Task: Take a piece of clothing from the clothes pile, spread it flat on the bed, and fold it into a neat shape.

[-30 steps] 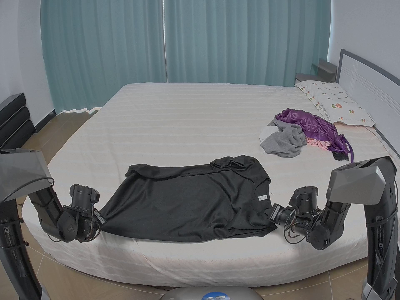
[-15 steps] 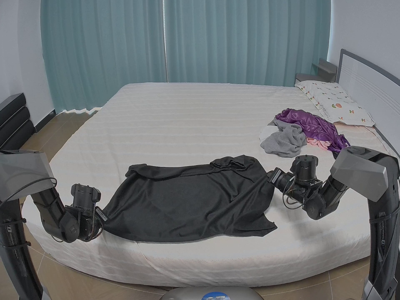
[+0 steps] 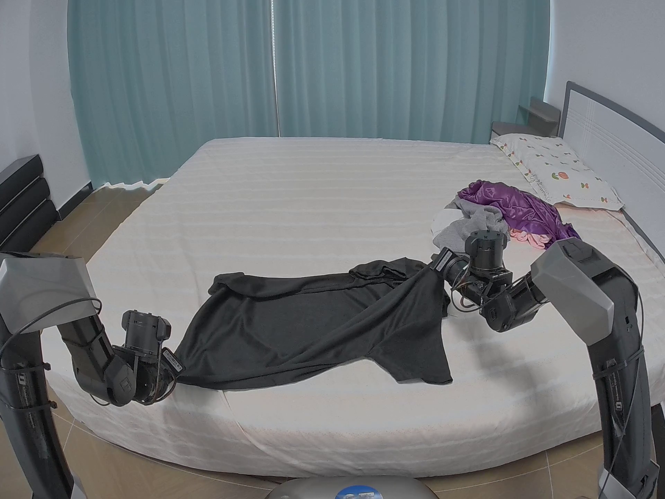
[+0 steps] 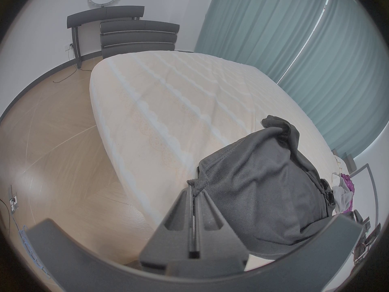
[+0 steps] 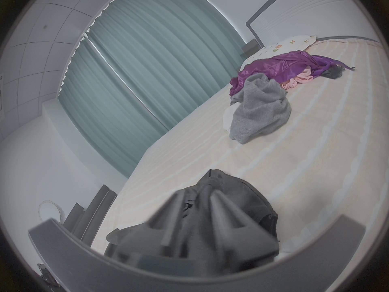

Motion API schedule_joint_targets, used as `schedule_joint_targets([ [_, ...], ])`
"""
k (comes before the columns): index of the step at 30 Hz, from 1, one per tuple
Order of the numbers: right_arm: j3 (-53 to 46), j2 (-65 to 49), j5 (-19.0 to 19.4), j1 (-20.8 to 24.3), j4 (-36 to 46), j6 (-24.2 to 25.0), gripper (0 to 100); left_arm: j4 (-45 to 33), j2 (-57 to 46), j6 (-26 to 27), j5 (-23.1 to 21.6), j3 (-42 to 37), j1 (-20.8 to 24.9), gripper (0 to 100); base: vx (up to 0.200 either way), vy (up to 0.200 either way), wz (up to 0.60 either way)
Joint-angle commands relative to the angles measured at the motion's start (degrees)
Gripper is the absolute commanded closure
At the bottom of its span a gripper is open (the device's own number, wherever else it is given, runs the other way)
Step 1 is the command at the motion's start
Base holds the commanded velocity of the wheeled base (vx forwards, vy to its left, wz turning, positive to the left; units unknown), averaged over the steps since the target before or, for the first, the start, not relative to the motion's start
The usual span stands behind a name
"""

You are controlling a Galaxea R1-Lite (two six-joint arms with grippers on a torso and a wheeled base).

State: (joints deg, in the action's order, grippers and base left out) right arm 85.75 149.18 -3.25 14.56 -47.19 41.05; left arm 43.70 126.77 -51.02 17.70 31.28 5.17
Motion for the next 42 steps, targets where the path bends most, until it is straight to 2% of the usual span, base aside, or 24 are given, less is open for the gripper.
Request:
schedule_joint_targets([
  [1, 2.8, 4.4, -0.3, -0.1, 1.0, 0.0, 0, 0.1, 0.7, 0.0, -0.1, 0.0, 0.0, 100, 0.0, 0.0, 0.0],
  [7, -6.5, -2.0, 0.8, -1.2, 0.2, 0.7, 0, 0.1, 0.7, 0.0, -0.2, -0.1, 0.0, 100, 0.0, 0.0, 0.0],
  [19, -32.0, -13.0, 9.9, -0.6, -2.3, 0.7, 0, 0.1, 0.4, 0.0, -1.3, -0.4, 0.0, 100, 0.0, 0.0, 0.0],
  [21, -36.7, -13.3, 12.7, 0.2, -2.4, 0.4, 0, 0.1, 0.4, 0.0, -1.4, -0.4, 0.0, 100, 0.0, 0.0, 0.0],
  [27, -40.7, -11.5, 13.5, 1.7, -5.5, 0.4, 0, 0.1, 0.3, 0.0, -1.4, -0.6, 0.0, 100, 0.0, 0.0, 0.0],
  [36, -39.8, -10.4, 13.2, 2.4, -6.0, 0.2, 0, 0.1, 0.2, 0.0, -1.4, -0.6, 0.0, 100, 0.0, 0.0, 0.0],
  [42, -39.2, -9.2, 12.0, 2.8, -5.5, -3.0, 0, 0.1, 0.1, 0.0, -1.4, -0.6, 0.1, 100, 0.0, 0.0, 0.0],
])
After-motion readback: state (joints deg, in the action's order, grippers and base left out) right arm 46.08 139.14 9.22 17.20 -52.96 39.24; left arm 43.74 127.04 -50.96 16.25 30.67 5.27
